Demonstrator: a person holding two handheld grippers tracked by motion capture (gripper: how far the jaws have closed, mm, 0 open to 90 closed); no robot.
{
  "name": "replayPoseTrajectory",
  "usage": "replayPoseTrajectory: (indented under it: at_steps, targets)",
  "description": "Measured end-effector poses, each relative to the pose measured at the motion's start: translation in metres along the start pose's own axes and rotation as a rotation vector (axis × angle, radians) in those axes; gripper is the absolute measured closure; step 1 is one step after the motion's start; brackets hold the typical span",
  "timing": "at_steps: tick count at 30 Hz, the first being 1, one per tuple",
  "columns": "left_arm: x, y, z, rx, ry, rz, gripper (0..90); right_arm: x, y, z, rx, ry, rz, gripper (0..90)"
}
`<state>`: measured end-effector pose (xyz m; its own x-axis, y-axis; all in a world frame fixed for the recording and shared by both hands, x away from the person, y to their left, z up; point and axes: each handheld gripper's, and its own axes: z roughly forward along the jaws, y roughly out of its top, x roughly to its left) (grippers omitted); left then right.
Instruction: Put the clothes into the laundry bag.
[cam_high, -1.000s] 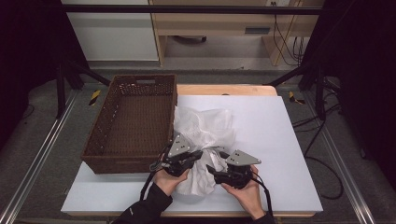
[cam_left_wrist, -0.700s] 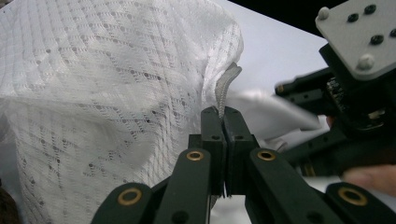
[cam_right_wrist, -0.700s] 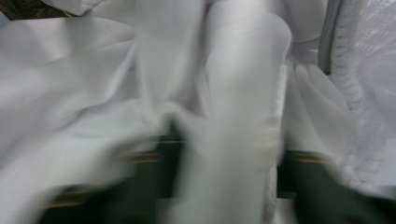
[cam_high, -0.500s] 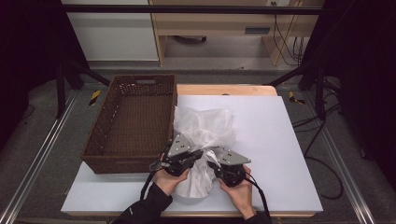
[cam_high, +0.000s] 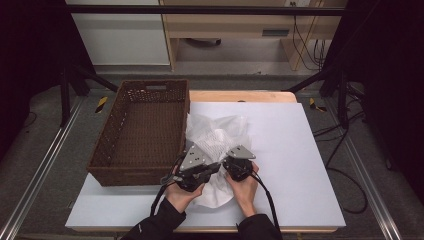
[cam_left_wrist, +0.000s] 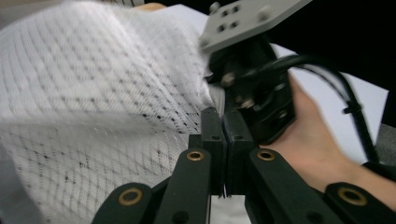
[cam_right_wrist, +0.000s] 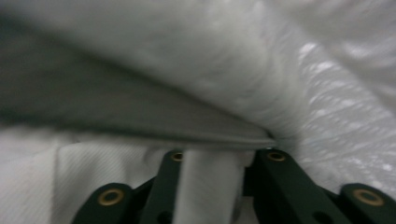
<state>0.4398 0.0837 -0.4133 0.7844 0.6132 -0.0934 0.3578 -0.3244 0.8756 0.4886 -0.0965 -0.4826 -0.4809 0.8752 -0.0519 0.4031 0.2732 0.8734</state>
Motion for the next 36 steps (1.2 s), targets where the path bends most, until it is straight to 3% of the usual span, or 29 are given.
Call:
replayPoseTrajectory:
  at_steps: [3, 7, 12, 15, 17, 20, 21, 22, 25, 27, 28, 29, 33, 36]
  targets:
    - [0.004, -0.004, 0.005, 0.016, 0.009, -0.013, 88.8, -0.004, 0.000, -0.014, 0.005, 0.053, -0.016, 65.5]
    - [0.008, -0.010, 0.012, 0.034, 0.016, -0.017, 88.7, -0.008, -0.001, -0.047, -0.031, 0.187, -0.011, 45.5]
    - [0.009, -0.013, 0.015, 0.042, 0.028, -0.010, 88.6, -0.006, -0.008, -0.080, -0.066, 0.223, -0.041, 33.7]
    - [0.009, -0.014, 0.017, 0.045, 0.032, -0.003, 88.6, -0.001, -0.010, -0.079, -0.040, 0.230, -0.050, 27.6]
    - [0.008, -0.014, 0.016, 0.044, 0.033, -0.002, 88.6, 0.008, -0.017, -0.063, 0.019, 0.222, -0.068, 25.9]
    - [0.009, -0.014, 0.016, 0.040, 0.031, -0.003, 88.5, 0.017, -0.024, -0.047, 0.076, 0.218, -0.088, 31.8]
    - [0.009, -0.014, 0.016, 0.039, 0.032, -0.003, 88.5, 0.020, -0.027, -0.039, 0.128, 0.195, -0.113, 35.2]
    - [0.009, -0.014, 0.015, 0.039, 0.033, -0.003, 88.5, 0.020, -0.027, -0.036, 0.154, 0.190, -0.108, 40.1]
    - [0.008, -0.014, 0.015, 0.038, 0.032, -0.002, 88.4, 0.017, -0.026, -0.036, 0.140, 0.133, -0.116, 71.2]
    - [0.008, -0.012, 0.013, 0.033, 0.032, -0.004, 88.4, 0.015, -0.025, -0.038, 0.144, 0.124, -0.110, 82.3]
    - [0.008, -0.012, 0.012, 0.024, 0.028, -0.007, 88.4, 0.013, -0.023, -0.039, 0.142, 0.127, -0.081, 83.5]
    - [0.008, -0.010, 0.010, 0.017, 0.022, -0.006, 88.4, 0.011, -0.022, -0.042, 0.124, 0.127, -0.073, 84.1]
    - [0.003, -0.001, -0.001, -0.020, 0.000, 0.000, 88.5, 0.006, -0.005, -0.062, -0.037, 0.172, -0.046, 85.0]
    - [-0.004, 0.007, -0.013, -0.053, -0.020, 0.011, 88.7, 0.006, 0.010, -0.063, -0.109, 0.173, -0.012, 85.0]
